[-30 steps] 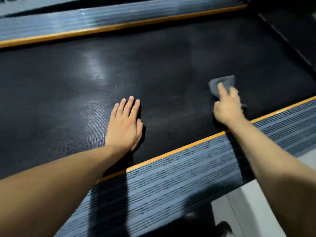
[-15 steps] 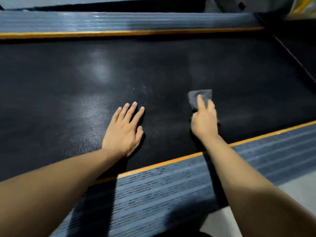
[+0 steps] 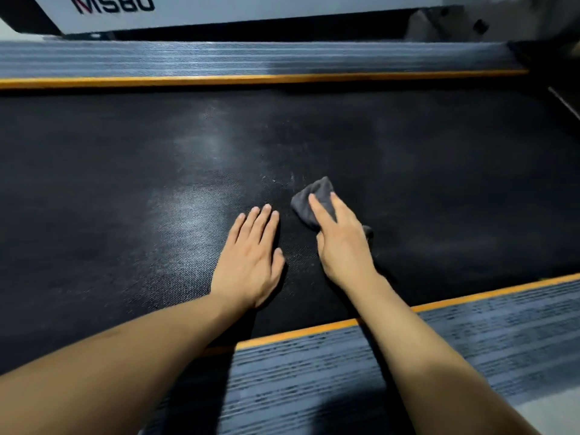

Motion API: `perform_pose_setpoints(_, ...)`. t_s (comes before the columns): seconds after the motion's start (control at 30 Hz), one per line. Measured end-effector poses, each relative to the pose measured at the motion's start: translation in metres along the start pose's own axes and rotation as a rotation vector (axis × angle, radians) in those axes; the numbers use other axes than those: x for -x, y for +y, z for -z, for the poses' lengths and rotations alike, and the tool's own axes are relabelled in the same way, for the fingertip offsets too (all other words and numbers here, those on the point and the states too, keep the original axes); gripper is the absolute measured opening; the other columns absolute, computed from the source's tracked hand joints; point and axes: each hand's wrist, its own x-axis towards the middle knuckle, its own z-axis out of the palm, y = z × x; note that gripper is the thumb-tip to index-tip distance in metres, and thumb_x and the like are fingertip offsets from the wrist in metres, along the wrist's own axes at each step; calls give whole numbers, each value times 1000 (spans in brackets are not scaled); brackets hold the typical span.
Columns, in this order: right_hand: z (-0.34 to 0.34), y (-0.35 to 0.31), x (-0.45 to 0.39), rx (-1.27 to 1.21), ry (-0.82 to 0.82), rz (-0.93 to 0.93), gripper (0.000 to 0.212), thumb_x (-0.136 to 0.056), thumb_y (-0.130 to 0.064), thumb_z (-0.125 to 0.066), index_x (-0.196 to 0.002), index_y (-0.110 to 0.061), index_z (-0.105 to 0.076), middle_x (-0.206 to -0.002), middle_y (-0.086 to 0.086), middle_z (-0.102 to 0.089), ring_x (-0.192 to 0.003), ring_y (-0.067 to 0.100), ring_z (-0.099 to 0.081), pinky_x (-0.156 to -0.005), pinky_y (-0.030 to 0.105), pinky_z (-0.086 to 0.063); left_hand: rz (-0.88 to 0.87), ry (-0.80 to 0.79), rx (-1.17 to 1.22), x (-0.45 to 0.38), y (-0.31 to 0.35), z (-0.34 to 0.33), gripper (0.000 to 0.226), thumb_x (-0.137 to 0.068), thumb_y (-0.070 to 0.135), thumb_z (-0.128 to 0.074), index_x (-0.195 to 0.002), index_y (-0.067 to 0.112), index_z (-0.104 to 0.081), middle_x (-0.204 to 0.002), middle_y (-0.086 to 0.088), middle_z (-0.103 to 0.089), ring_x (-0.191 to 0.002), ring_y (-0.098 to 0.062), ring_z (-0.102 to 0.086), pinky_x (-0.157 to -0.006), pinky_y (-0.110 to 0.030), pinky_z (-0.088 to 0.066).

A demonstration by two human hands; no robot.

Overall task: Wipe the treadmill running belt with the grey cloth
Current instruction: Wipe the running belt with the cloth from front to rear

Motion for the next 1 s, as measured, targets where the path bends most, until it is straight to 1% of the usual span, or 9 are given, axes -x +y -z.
perform_pose_setpoints(0.17,2,-5,-84,-36,-50,-162,68,-98,-13,-48,-157,-30,-19,-165,12,-9,-150,31,-13,-122,42,-16,12,-78,6,2,6,5,72,-97,41,-16,-160,6,-19,-169,-11,-15,-157,-27,-12,-128,-45,-7)
perform_pose_setpoints(0.23,0,-6,-98,-51,-64,-202,68,-100,-14,-46,-157,-32,-15,-166,9,-5,-151,28,-9,-122,41,-15,9,-74,22,2,5,7,72,-97,41,-18,-160,7,-22,-168,-11,-19,-156,-27,-15,-128,-44,-8)
perform_pose_setpoints(0.3,-1,-10,-88,-60,-19,-179,69,-97,-11,-48,-156,-33,-21,-165,10,-11,-150,29,-15,-121,42,-20,-7,-58,29,0,0,12,69,-96,42,-27,-155,8,-35,-164,-10,-32,-152,-28,-28,-124,-42,-15)
perform_pose_setpoints(0.37,-3,-17,-60,-87,76,-122,69,-89,-5,-55,-151,-31,-39,-159,15,-28,-143,34,-32,-116,46,-31,-62,-54,37,-6,-13,18,62,-94,42,-37,-147,11,-49,-156,-8,-45,-142,-28,-42,-117,-39,-26)
perform_pose_setpoints(0.47,-9,-31,-18,-101,94,-38,67,-83,-3,-61,-144,-28,-50,-151,19,-42,-133,36,-45,-108,50,-42,-95,-22,14,-26,-50,29,49,-93,41,-41,-134,18,-57,-145,-4,-52,-128,-26,-51,-107,-37,-32)
perform_pose_setpoints(0.57,-12,-37,-14,-92,70,-5,66,-87,-7,-60,-147,-30,-46,-155,15,-38,-138,31,-40,-113,47,-37,-21,6,-76,-51,-103,33,56,-94,44,-39,-142,19,-51,-152,-7,-47,-137,-30,-45,-112,-45,-33)
perform_pose_setpoints(0.73,-18,-31,-64,-85,56,49,64,-88,-8,-56,-149,-25,-42,-155,20,-35,-139,36,-38,-113,51,-36,99,-8,-114,-102,-164,38,68,-92,54,-29,-152,24,-41,-161,-12,-37,-147,-34,-35,-120,-51,-23)
perform_pose_setpoints(0.87,-24,-32,-140,-26,85,7,61,-91,-10,-54,-150,-21,-40,-156,22,-32,-139,40,-36,-115,49,-32,109,2,-84,-124,-186,34,69,-92,58,-26,-157,35,-27,-167,-6,-25,-154,-29,-21,-126,-50,-11)
perform_pose_setpoints(1.0,-26,-33,-201,20,34,-5,60,-95,-16,-50,-153,-25,-34,-159,20,-25,-143,38,-30,-117,44,-27,116,9,-37,-125,-190,30,70,-94,59,-25,-160,36,-17,-170,-2,-14,-157,-23,-8,-127,-47,-2)
